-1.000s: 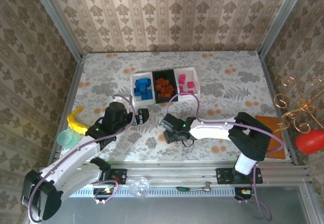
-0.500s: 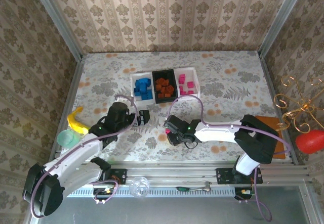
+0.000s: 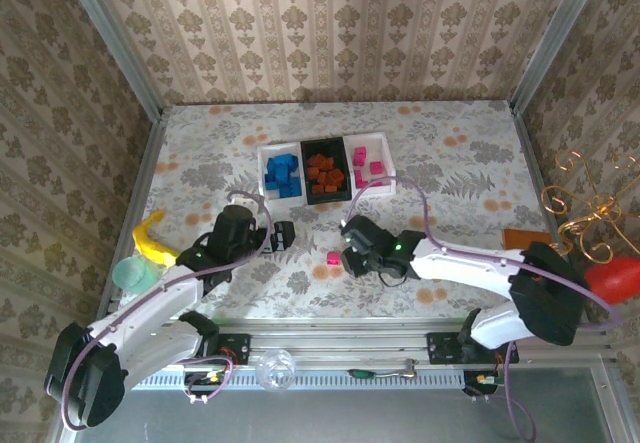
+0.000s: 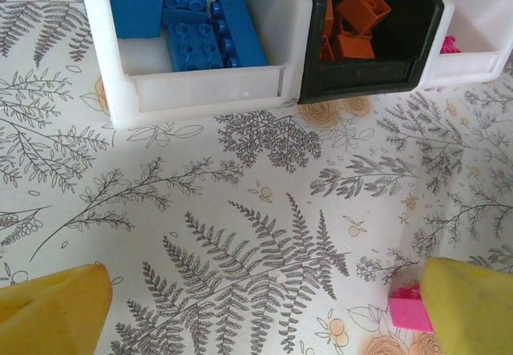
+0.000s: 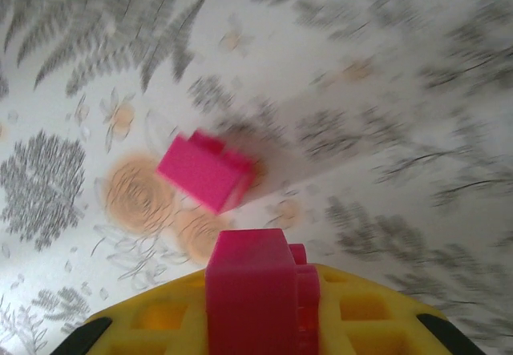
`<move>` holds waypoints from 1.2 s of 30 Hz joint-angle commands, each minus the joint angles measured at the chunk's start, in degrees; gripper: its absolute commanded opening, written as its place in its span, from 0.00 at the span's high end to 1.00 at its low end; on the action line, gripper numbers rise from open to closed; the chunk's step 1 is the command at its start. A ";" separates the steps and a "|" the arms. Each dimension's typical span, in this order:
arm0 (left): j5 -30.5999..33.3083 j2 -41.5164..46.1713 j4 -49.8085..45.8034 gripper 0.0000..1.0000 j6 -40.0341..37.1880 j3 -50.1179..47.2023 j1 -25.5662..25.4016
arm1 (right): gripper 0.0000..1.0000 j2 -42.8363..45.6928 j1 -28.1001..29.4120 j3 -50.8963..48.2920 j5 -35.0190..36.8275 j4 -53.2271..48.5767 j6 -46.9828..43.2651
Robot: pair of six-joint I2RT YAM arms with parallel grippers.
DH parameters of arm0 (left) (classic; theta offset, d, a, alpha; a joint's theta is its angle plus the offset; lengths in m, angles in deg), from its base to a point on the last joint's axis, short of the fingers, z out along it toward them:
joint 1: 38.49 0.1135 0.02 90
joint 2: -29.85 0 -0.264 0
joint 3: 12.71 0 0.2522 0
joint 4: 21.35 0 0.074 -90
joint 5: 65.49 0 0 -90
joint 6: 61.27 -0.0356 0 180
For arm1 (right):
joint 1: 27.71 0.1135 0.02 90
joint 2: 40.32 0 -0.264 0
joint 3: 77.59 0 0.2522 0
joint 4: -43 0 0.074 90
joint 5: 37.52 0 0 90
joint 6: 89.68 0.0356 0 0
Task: Sort the legos into containers by color
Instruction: Pick up the lego from the bottom-center of the table, then place the lego in the container.
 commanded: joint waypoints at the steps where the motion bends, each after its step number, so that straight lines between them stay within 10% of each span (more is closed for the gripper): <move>1: 0.50 -0.08 -0.40 0.00 1.23 -0.87 -0.28 | 0.79 4.52 -3.99 1.52 2.43 -2.51 -2.83; 13: -0.29 0.69 -0.87 0.00 2.04 -1.34 -0.55 | 0.79 -8.68 -23.18 18.81 0.84 2.01 -1.35; 24: -0.56 4.11 -3.24 0.00 2.63 -2.63 -0.99 | 0.77 -33.47 -28.34 42.95 -0.39 -4.97 -1.88; 36: -0.64 6.03 -4.44 0.00 2.74 -3.27 -0.99 | 0.30 -35.81 -27.45 49.43 0.07 -8.62 -0.17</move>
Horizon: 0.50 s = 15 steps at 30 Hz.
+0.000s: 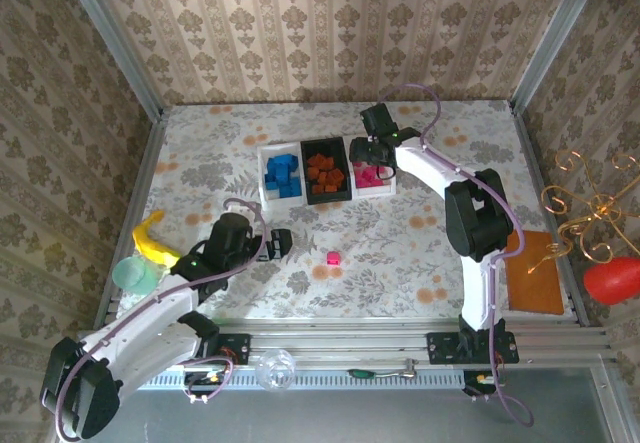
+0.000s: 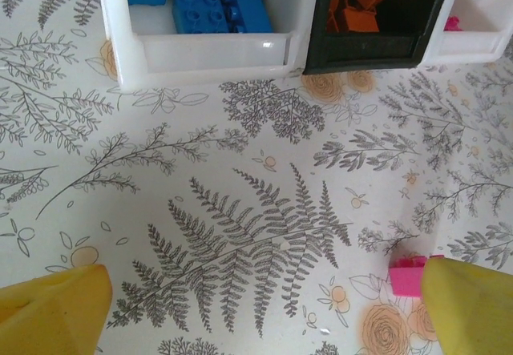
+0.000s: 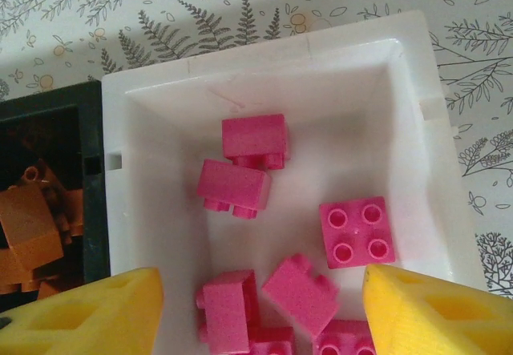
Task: Sort the legos into containers by color
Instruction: Place the lego in the container.
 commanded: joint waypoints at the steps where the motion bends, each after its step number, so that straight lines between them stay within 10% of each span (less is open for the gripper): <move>1: -0.43 1.11 -1.09 0.00 1.19 -0.69 -0.29 | 0.30 3.63 1.25 -0.16 0.39 -1.59 0.42; 15: 1.00 1.87 -0.95 0.00 0.77 -0.78 -0.07 | 0.26 26.05 16.37 -22.44 5.95 5.50 -0.14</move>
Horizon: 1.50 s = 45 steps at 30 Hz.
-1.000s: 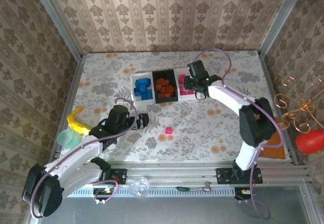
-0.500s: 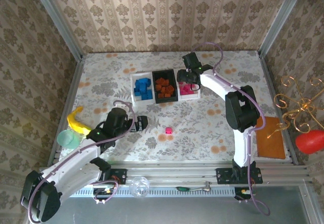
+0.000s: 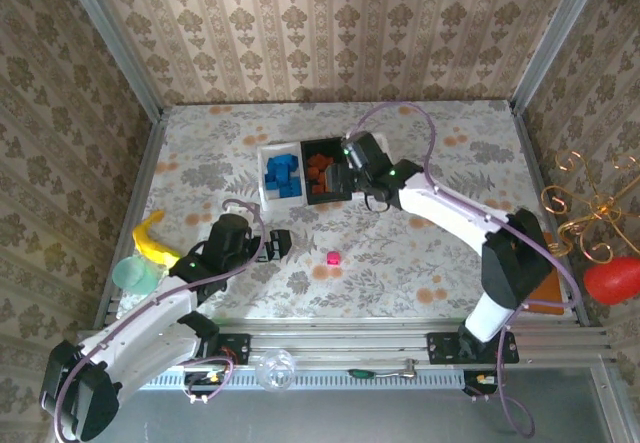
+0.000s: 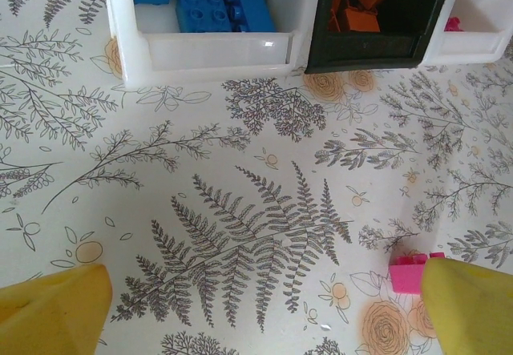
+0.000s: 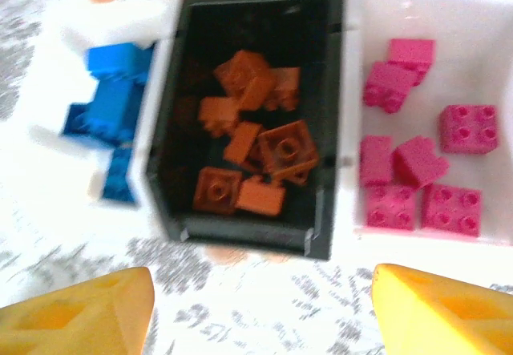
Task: Sort the legos into containers by color
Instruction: Place the lego in the container, then pick up the lego from the bottom-center of the table.
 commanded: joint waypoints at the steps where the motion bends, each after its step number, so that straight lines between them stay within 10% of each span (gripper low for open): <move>1: 0.83 0.87 -0.25 0.00 0.48 -0.82 0.06 | 0.26 3.82 2.55 -4.59 3.07 1.48 0.17; 19: 1.32 1.29 -0.45 0.00 0.29 -1.88 0.91 | 0.26 1.16 18.38 -15.81 5.71 1.83 2.85; 45: 0.87 0.80 0.70 0.00 2.05 -3.72 1.54 | 0.37 -9.28 19.39 -14.91 3.18 1.71 5.06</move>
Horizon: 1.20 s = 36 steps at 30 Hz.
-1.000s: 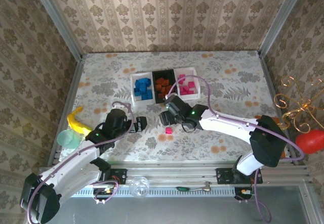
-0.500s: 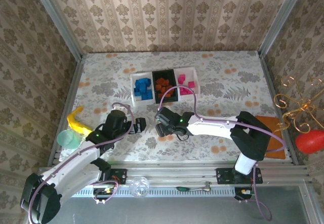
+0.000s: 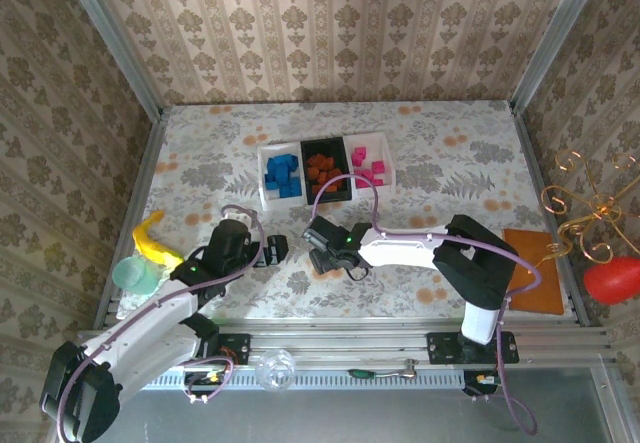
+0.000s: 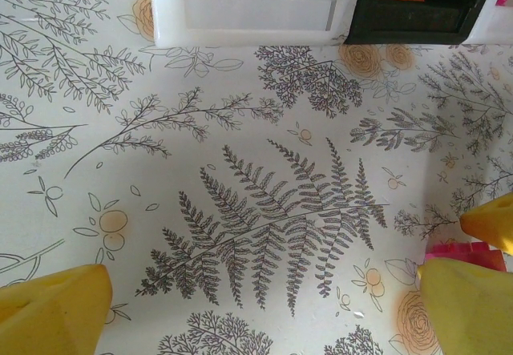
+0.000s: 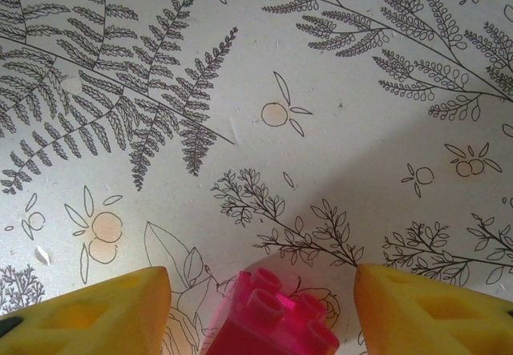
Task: Sort the legos into containers by color
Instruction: Pick up the lego from the bottom-center of the table, then place the lego in the container.
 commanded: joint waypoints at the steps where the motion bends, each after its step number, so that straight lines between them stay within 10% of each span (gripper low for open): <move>1: 0.18 0.19 0.51 0.00 1.24 -0.36 0.53 | 0.38 -0.26 0.40 -0.76 -0.60 -0.57 0.92; 19: -0.09 -1.07 0.78 0.00 1.60 0.26 0.62 | 0.69 8.28 -1.56 -4.23 -0.72 -0.19 -1.30; 36: -0.35 -1.79 1.18 0.00 2.25 0.67 0.62 | 0.73 12.95 -22.43 9.41 -4.93 1.13 -5.18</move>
